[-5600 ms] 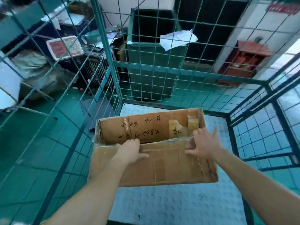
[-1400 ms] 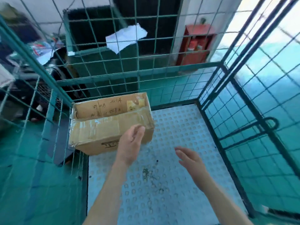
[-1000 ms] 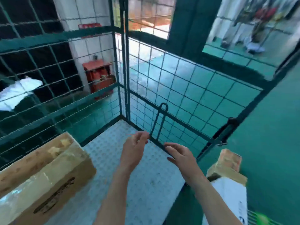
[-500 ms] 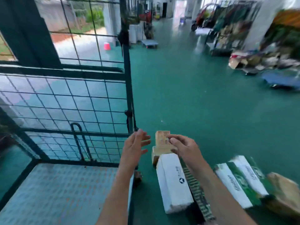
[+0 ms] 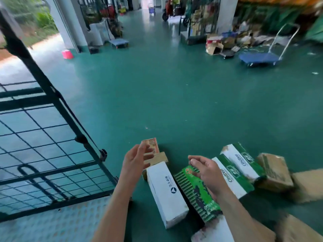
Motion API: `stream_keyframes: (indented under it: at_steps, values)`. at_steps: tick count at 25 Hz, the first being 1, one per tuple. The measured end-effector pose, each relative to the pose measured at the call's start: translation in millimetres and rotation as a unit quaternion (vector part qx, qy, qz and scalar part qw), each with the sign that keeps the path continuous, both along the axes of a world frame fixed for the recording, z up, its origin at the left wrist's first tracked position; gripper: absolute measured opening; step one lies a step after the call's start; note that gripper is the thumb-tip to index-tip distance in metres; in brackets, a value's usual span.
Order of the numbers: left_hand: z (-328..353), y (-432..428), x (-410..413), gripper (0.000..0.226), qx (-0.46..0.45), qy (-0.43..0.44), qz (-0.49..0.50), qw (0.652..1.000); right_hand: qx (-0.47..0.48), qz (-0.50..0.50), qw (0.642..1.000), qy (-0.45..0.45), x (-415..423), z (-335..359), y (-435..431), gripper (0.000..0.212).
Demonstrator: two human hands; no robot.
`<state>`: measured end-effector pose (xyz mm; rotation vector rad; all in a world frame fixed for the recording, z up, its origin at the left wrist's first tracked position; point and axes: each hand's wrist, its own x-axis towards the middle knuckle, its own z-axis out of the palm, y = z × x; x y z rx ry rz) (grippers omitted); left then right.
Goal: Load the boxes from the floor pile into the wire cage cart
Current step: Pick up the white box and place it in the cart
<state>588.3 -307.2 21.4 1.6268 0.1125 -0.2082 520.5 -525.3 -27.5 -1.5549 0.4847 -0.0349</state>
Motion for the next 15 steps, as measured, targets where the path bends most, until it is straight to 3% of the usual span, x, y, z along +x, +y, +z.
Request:
stream_keyframes:
  at_steps: [9, 15]
  values:
    - [-58, -52, 92, 0.036, 0.005, 0.077, -0.090, 0.993, -0.016, -0.098, 0.992, 0.073, 46, -36, -39, 0.014]
    - [-76, -22, 208, 0.036, -0.006, 0.079, -0.083, 0.993, -0.015, -0.077, 0.991, 0.110, 127, -61, 1, 0.014]
